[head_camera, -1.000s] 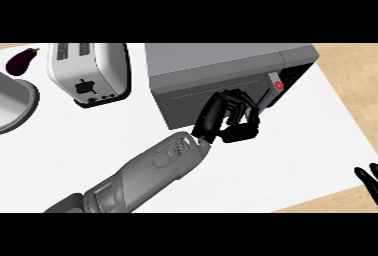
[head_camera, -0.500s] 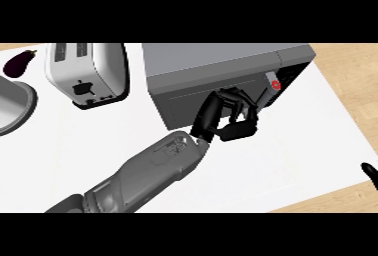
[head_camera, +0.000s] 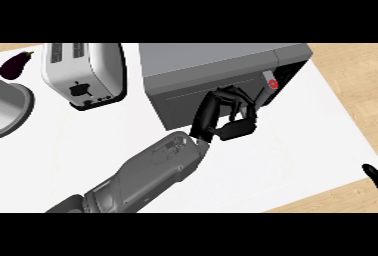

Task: Pick up the milk, place it into the microwave and close the microwave

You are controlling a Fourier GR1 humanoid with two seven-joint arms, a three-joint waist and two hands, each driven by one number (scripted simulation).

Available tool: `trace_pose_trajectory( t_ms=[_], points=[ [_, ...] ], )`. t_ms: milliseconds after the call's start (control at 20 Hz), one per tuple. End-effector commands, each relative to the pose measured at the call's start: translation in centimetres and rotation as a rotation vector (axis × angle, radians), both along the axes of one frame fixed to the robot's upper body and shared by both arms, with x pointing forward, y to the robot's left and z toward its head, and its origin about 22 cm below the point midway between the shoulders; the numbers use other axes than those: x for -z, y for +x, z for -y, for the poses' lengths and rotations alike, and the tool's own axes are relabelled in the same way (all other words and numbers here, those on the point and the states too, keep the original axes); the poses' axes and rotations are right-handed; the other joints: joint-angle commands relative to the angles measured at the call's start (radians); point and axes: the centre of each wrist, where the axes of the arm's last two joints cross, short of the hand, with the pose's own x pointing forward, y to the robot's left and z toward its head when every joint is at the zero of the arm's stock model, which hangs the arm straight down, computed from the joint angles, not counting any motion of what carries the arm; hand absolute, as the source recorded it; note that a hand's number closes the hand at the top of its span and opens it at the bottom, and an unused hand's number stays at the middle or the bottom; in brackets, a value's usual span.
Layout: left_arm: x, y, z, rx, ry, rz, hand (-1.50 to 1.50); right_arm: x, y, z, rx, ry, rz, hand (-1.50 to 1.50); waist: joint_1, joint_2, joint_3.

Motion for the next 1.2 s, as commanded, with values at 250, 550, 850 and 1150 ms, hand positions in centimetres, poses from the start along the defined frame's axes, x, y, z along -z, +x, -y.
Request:
trace_pose_trajectory(
  t_ms=[250, 550, 850, 1150],
  points=[
    [-0.4, 2.7, -1.2, -0.14, -0.011, 0.016, 1.5, -0.8, 0.3, -0.2, -0.075, 0.009, 0.022, -1.5, -0.014, 0.026, 0.0],
    [0.0, 2.6, -1.3, -0.158, -0.022, 0.02, 1.5, -1.3, 0.0, -0.7, -0.129, 0.0, 0.015, -1.5, -0.032, 0.024, -0.001],
    [0.3, 2.5, -1.5, -0.176, -0.037, 0.038, 1.5, -1.8, 0.2, -0.5, -0.13, 0.005, 0.028, -1.5, -0.04, 0.033, -0.001],
    [0.3, 2.5, -1.4, -0.194, -0.04, 0.054, 1.5, -2.2, 0.1, -0.7, -0.147, -0.004, 0.03, -1.5, -0.047, 0.03, -0.001]
  ],
)
